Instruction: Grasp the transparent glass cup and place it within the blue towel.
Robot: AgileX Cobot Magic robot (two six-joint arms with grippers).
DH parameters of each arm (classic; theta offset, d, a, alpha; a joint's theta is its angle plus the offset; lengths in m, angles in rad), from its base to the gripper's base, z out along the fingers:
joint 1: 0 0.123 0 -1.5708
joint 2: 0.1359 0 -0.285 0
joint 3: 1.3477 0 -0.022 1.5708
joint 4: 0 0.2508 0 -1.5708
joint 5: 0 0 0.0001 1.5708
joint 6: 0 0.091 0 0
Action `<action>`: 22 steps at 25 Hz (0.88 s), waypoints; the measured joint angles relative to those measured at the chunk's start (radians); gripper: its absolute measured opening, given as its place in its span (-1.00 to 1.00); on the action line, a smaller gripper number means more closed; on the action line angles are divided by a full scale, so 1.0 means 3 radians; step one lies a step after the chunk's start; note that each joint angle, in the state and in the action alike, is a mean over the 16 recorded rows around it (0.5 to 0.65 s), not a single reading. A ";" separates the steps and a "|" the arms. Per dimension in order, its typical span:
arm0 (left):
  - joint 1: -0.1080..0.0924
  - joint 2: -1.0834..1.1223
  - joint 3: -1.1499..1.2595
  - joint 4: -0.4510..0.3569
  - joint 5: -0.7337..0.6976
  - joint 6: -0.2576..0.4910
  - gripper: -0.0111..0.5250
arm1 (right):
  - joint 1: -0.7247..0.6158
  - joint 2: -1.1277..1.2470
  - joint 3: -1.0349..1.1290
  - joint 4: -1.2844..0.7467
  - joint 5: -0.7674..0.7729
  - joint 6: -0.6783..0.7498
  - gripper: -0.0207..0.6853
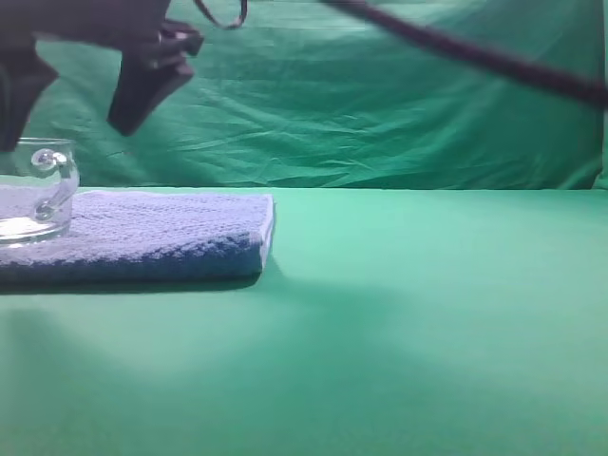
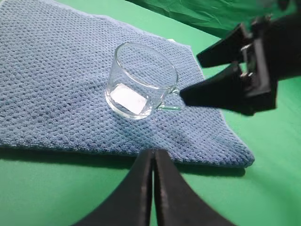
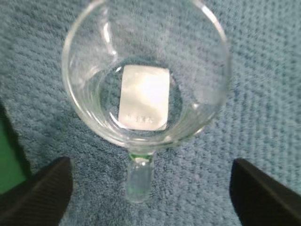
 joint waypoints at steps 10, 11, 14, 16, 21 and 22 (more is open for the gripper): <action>0.0000 0.0000 0.0000 0.0000 0.0000 0.0000 -0.96 | -0.0012 -0.0685 -0.0015 -0.0118 0.0794 0.0160 -0.79; 0.0000 0.0000 0.0000 0.0000 0.0000 0.0000 -0.96 | -0.0012 -0.0737 -0.0015 -0.0144 0.0866 0.0196 -0.80; 0.0000 0.0000 0.0000 0.0000 0.0000 0.0000 -0.96 | -0.0013 -0.0880 -0.0015 -0.0250 0.1063 0.0339 -0.80; 0.0000 0.0000 0.0000 0.0000 0.0000 0.0000 -0.96 | -0.0014 -0.0971 -0.0015 -0.0331 0.1182 0.0444 -0.80; 0.0000 0.0000 0.0000 0.0000 0.0000 0.0000 -0.96 | -0.0015 -0.1203 0.0002 -0.0558 0.1416 0.0733 -0.80; 0.0000 0.0000 0.0000 0.0000 0.0000 0.0000 -0.96 | -0.0016 -0.1255 0.0019 -0.0614 0.1442 0.0801 -0.80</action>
